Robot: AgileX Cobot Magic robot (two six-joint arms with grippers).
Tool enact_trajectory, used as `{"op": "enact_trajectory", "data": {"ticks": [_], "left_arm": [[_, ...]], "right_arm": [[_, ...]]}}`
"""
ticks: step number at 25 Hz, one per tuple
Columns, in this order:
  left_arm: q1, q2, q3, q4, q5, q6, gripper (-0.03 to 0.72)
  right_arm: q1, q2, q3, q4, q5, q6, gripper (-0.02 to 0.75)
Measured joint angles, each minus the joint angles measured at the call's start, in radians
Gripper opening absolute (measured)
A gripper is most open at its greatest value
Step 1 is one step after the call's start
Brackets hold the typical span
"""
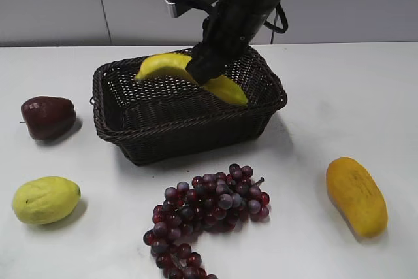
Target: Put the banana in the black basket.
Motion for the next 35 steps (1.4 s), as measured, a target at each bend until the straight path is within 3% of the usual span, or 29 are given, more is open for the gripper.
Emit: {"op": "enact_trajectory", "data": {"ticks": [2,5,12,19,24,31,35], "left_arm": [[0.000,0.000,0.000,0.000,0.000,0.001,0.235],[0.000,0.000,0.000,0.000,0.000,-0.001,0.235],[0.000,0.000,0.000,0.000,0.000,0.001,0.235],[0.000,0.000,0.000,0.000,0.000,-0.001,0.235],[0.000,0.000,0.000,0.000,0.000,0.001,0.235],[0.000,0.000,0.000,0.000,0.000,0.001,0.235],[0.000,0.000,0.000,0.000,0.000,0.001,0.235]], "right_arm": [[0.000,0.000,0.000,0.000,-0.002,0.000,0.565],[0.000,0.000,0.000,0.000,0.000,0.000,0.645],[0.000,-0.012,-0.049,-0.049,0.091,0.061,0.631],[-0.031,-0.134,-0.127,-0.311,0.190,0.355,0.629],[-0.175,-0.224,-0.133,-0.346,0.284,0.411,0.626],[-0.416,-0.296,-0.119,-0.240,0.434,0.423,0.601],[-0.479,-0.340,-0.056,-0.180,0.449,0.426,0.591]]}}
